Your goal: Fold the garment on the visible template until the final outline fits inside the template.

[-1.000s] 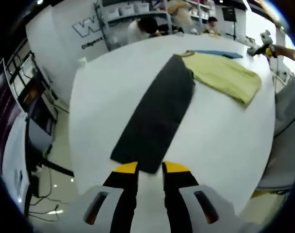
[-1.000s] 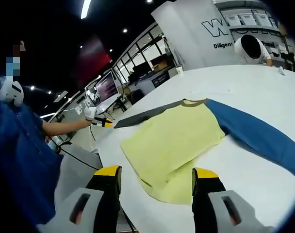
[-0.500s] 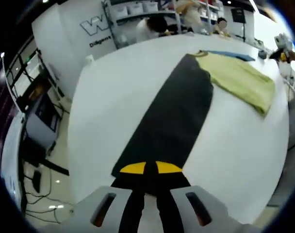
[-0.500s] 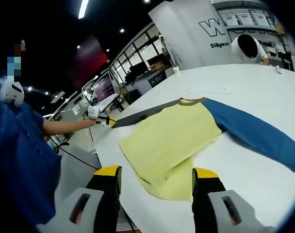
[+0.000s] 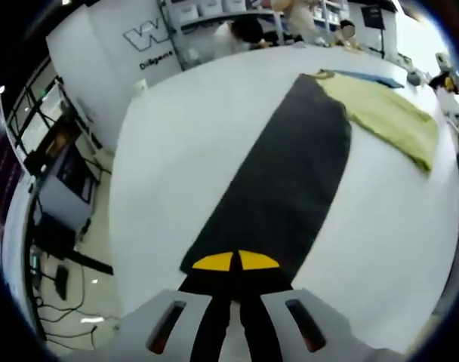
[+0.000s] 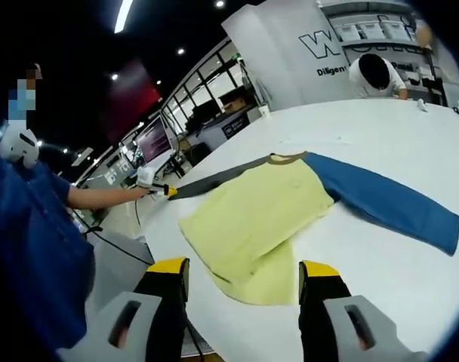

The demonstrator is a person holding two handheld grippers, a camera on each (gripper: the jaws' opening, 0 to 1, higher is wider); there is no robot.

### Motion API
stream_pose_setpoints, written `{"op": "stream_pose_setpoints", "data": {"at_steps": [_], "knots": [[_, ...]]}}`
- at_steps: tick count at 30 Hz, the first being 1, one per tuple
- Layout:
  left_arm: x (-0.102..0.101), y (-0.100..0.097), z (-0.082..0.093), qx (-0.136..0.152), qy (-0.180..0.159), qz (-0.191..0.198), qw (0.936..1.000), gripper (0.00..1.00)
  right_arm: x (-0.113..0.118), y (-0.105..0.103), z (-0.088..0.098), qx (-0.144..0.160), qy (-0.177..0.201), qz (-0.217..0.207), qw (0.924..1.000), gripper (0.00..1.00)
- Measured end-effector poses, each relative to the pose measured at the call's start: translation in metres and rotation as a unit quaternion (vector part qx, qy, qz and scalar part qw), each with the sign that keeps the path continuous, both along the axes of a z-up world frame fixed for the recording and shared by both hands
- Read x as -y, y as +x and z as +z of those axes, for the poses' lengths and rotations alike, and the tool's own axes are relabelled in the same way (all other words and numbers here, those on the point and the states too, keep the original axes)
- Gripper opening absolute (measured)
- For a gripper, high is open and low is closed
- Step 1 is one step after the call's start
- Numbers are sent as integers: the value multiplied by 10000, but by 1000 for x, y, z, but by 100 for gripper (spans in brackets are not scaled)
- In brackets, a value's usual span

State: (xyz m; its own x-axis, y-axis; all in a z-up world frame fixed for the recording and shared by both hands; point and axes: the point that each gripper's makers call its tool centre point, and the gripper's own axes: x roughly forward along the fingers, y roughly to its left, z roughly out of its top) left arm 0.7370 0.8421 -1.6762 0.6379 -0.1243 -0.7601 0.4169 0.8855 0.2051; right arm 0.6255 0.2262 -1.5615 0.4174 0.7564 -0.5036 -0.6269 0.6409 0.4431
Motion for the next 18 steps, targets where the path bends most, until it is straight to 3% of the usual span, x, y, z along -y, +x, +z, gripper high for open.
{"op": "stream_pose_setpoints", "data": {"at_steps": [9,13,14,16,18], "knots": [[-11,16,2,146,147,160,9997,0,-6,0,-4,-15,-21,-29,10000,56],[-17,23,4,4,319,296,9991,0,-9,-1,-5,23,-38,-49,10000,56],[-15,24,8,67,363,250,9990,0,-10,-2,-5,24,-32,-49,10000,56],[4,36,26,473,215,31,9986,0,-11,-2,-4,51,-28,-34,10000,56],[12,30,37,510,205,-55,9985,0,-11,-2,-5,46,-7,-32,10000,56]]}}
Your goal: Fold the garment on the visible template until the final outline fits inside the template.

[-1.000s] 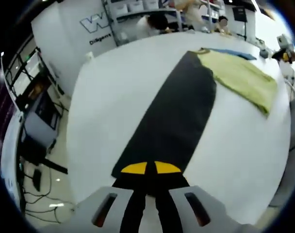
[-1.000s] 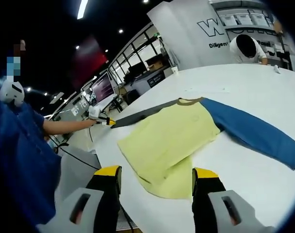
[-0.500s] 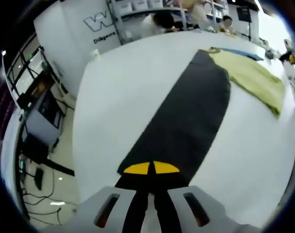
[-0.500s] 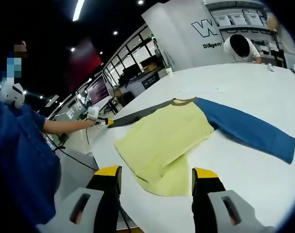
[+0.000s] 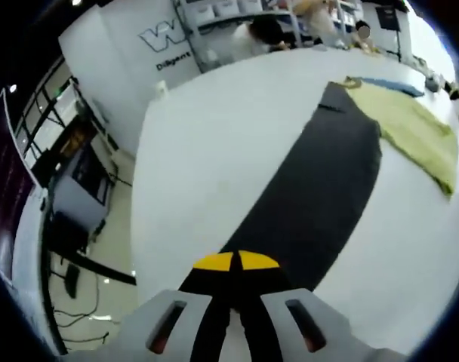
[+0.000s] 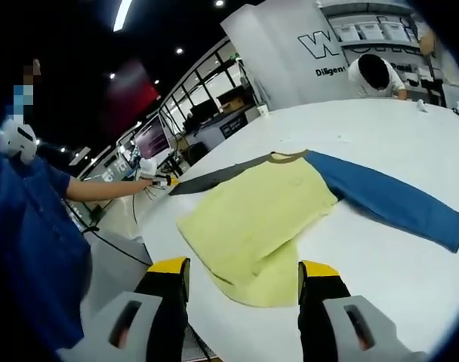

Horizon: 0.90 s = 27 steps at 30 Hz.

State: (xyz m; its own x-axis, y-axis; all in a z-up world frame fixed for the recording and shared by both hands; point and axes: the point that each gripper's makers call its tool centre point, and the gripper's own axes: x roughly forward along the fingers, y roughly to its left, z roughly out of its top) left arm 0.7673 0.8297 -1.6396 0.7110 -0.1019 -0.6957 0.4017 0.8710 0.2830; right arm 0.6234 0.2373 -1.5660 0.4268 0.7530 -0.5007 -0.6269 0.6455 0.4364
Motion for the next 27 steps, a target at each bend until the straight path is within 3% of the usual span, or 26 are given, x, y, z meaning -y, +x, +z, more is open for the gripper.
{"op": "stream_pose_setpoints", "data": {"at_steps": [2,4,7,8,14,20,27], "knots": [[14,-2,14,203,-68,-193,9996,0,1,1,-3,16,-33,-9,10000,56],[38,-9,27,316,-408,-435,9977,0,1,2,-6,9,-21,-16,10000,55],[66,-28,35,95,-657,-726,9951,0,0,1,-10,20,2,-9,10000,54],[84,-43,37,-93,-754,-871,9933,0,-3,-1,-14,33,-43,46,10000,54],[135,-76,46,-150,-881,-1317,9873,1,-12,-8,-27,-31,-30,226,9997,52],[170,-102,34,-499,-1293,-1439,9798,9,-14,-9,-33,-36,21,280,9996,50],[189,-116,33,-685,-1537,-1632,9721,26,-8,-5,-45,-35,-153,227,9996,44]]}}
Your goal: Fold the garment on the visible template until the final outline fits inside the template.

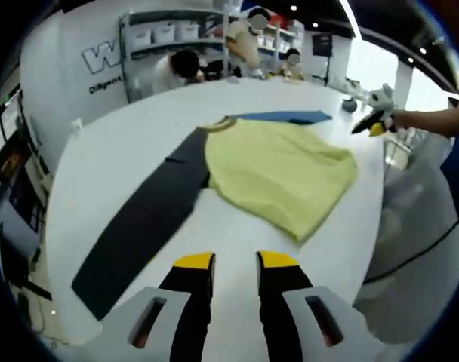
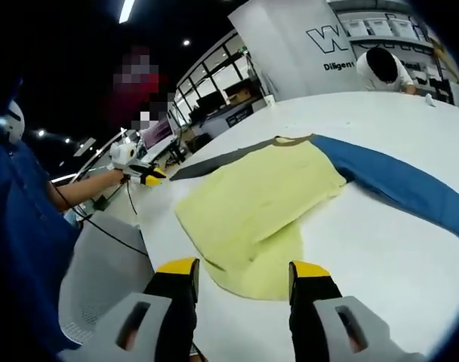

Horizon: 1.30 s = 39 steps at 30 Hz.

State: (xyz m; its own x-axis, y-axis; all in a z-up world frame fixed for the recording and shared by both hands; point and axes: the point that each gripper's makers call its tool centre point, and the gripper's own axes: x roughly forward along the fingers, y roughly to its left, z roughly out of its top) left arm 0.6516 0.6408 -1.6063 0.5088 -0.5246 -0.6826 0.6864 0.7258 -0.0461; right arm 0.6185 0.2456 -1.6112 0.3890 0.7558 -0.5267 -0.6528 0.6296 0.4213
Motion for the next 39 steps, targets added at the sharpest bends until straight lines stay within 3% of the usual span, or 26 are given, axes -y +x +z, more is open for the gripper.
{"op": "stream_pose_setpoints", "data": {"at_steps": [4,12,15,18,19,20,23,26,31,39], "knots": [[6,-12,2,-45,-79,-54,9999,39,9,4,-16,4,-215,-67,9997,40],[11,-38,5,-73,-28,-153,9999,54,27,16,-47,10,-588,-332,9977,35],[12,-46,8,-93,-59,-113,9999,55,30,13,-53,-20,-789,-305,9964,26],[16,-54,11,-102,-88,-61,9999,56,32,10,-69,-5,-1104,-216,9936,25],[16,-55,11,-100,-86,-53,9999,56,30,20,-63,369,-1056,-209,9935,23],[19,-58,12,-92,-83,-40,9999,56,32,15,-65,137,-1086,-345,9934,22],[24,-65,13,-112,-128,10,9999,56,31,16,-67,333,-1300,-387,9902,13],[28,-70,11,-137,-124,-3,9998,56,28,16,-69,325,-1383,-404,9890,0],[34,-77,5,-185,-127,-39,9997,56,30,17,-66,373,-1386,-575,9880,0],[47,-87,-12,-348,-206,-163,9990,54,33,6,-27,267,-769,-762,9938,0]]}}
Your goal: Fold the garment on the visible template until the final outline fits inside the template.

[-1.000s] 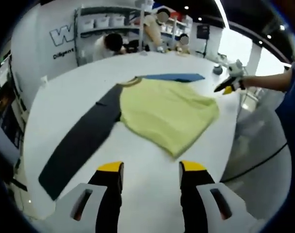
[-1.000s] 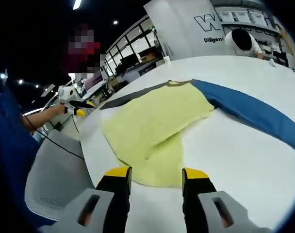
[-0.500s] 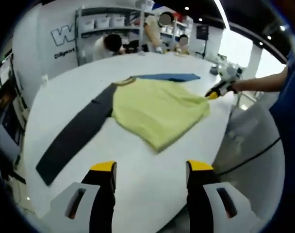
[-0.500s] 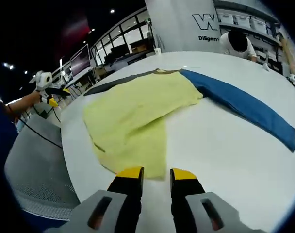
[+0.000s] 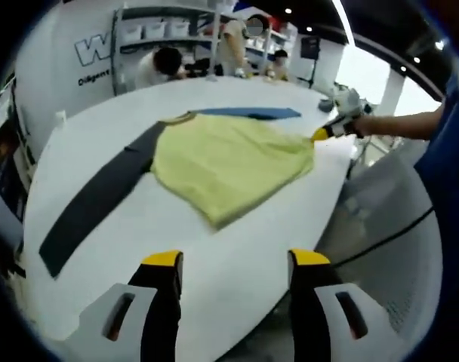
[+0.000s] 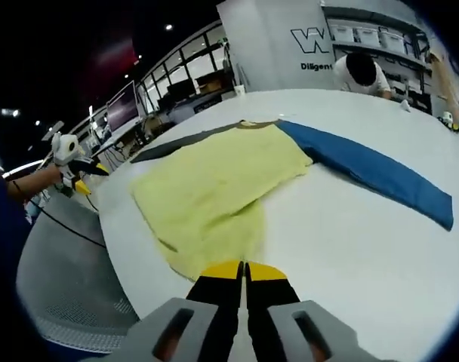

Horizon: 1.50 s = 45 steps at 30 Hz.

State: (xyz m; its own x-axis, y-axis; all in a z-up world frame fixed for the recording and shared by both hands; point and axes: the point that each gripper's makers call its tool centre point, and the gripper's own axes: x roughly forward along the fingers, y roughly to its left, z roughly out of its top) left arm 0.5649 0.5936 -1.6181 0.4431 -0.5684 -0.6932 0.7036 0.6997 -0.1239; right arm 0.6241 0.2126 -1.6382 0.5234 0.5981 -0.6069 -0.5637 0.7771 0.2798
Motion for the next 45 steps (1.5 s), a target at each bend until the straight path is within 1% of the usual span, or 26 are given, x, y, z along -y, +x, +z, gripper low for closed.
{"op": "stream_pose_setpoints", "data": {"at_steps": [2,3,5,7,8,9,12,13,14,15,16,18,20,22,25,26,27,29,31,32,35,36,40,42,45], "knots": [[5,0,-3,-22,-47,-24,10000,53,3,-1,7,7,52,29,10000,0],[15,1,-3,-31,-81,-42,10000,53,5,-3,15,17,96,62,9999,0],[22,2,-6,-36,-111,-91,9999,53,3,-5,30,34,220,69,9997,0],[27,2,-7,-55,-127,-105,9998,52,1,-4,39,57,352,72,9993,0],[32,3,-8,-74,-144,-114,9998,52,-1,-2,49,105,477,60,9988,0],[33,7,-12,-69,-165,-116,9998,51,-3,0,57,140,538,63,9984,0],[36,15,-20,-79,-136,-129,9998,50,-11,4,74,199,618,108,9978,0],[39,15,-20,-81,-136,-132,9998,49,-12,5,77,209,625,118,9978,0],[42,18,-22,-109,-134,-119,9998,48,-17,8,85,252,670,184,9973,0],[44,20,-24,-124,-116,-107,9998,47,-19,8,88,269,679,204,9971,0],[47,23,-27,-107,-85,-124,9998,46,-23,11,95,311,736,232,9965,0],[48,32,-32,-106,-47,-72,9999,44,-34,13,111,316,970,215,9946,0],[47,38,-37,-91,12,9,10000,43,-38,17,118,339,1008,224,9941,0],[44,43,-46,-133,139,68,9998,43,-45,21,131,371,1167,262,9921,0],[45,45,-52,-187,225,98,9995,39,-51,25,141,389,1293,255,9905,0],[46,46,-55,-252,220,100,9994,38,-55,28,148,477,1357,312,9891,0],[48,47,-56,-257,213,89,9994,37,-56,30,150,465,1362,301,9891,0],[51,44,-56,-203,249,92,9994,37,-58,35,157,509,1408,322,9882,0],[49,44,-58,-199,308,87,9993,36,-61,39,165,557,1480,313,9869,0],[48,45,-59,-193,329,74,9992,36,-62,43,170,541,1594,273,9854,0],[46,46,-62,-174,393,59,9991,32,-64,50,177,556,1678,192,9841,0],[45,49,-62,-89,412,40,9991,31,-65,54,181,551,1741,137,9831,0],[47,52,-61,-101,369,123,9992,27,-71,60,191,572,1795,169,9819,0],[48,56,-61,-120,323,180,9992,22,-76,63,198,582,1889,173,9801,0],[51,55,-61,-137,294,191,9993,10,-79,66,204,625,1936,165,9789,0]]}}
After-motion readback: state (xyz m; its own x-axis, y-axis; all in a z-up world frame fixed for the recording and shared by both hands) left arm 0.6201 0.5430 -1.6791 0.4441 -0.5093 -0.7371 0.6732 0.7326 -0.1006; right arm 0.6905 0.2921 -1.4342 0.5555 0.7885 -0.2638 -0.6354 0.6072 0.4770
